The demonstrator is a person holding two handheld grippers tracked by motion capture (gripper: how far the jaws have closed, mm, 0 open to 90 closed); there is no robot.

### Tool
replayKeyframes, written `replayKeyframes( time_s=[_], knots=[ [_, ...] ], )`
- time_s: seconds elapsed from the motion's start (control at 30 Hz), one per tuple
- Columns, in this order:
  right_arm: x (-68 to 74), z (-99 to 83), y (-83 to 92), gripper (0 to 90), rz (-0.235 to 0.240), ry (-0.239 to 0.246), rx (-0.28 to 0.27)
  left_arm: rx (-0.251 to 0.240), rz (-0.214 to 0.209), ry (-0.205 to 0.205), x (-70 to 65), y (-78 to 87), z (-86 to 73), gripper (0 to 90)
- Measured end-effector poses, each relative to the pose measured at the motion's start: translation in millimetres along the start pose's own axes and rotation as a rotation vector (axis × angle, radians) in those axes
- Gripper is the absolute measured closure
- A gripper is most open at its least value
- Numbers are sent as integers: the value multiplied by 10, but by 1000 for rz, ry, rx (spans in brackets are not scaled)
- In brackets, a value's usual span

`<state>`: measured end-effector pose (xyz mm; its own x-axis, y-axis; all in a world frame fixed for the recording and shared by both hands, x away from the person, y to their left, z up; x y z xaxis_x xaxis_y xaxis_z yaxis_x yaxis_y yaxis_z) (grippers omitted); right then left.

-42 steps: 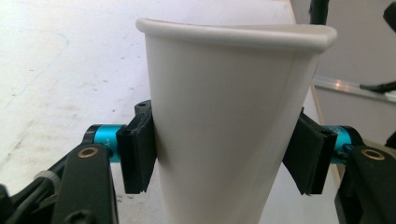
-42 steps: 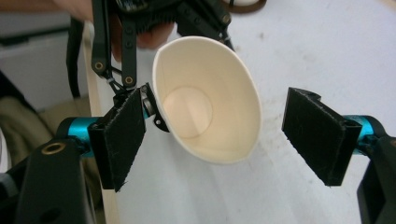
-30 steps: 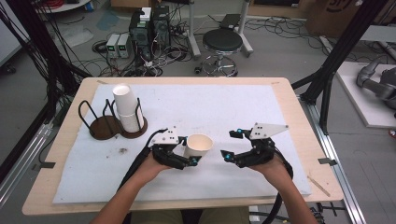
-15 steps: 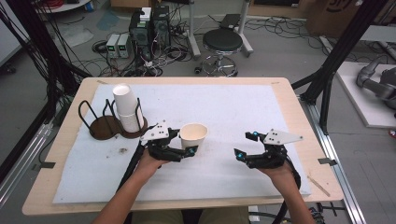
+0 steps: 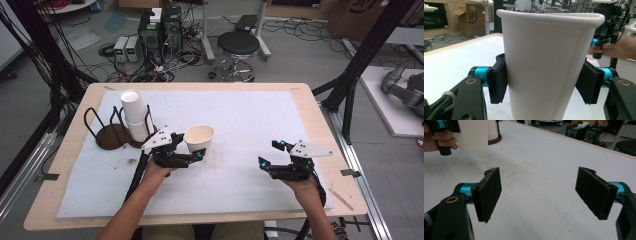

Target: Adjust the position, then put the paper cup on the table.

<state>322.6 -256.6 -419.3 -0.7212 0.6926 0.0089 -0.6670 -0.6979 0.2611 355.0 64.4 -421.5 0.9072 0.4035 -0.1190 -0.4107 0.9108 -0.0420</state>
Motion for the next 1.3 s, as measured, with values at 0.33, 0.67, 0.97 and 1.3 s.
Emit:
replayKeyframes(
  time_s=[0.33,0.67,0.97,1.3],
  knots=[
    [12,6,33,215,1,10,-23,-50,22,11,38,7,52,344],
    [8,0,-3,216,2,7,-26,-55,30,-2,182,-100,118,343],
    [-14,-6,30,216,-12,9,-33,-56,91,44,405,-215,-23,343],
    [2,-13,46,217,-5,15,-32,-16,121,61,439,-385,-194,333]
  ],
)
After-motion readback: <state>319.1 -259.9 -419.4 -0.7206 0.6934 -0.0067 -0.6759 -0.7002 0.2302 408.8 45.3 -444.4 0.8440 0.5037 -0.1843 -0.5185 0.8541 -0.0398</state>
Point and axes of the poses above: each handheld gripper's, and its own axes: y roughly backward along the jaws, z roughly out of its top, x roughly to its left, the point moved 5 cm from there along -y, roughly forward along the jaws, and after that the axes turned 8 degrees about -x, right-handed, at the moved point
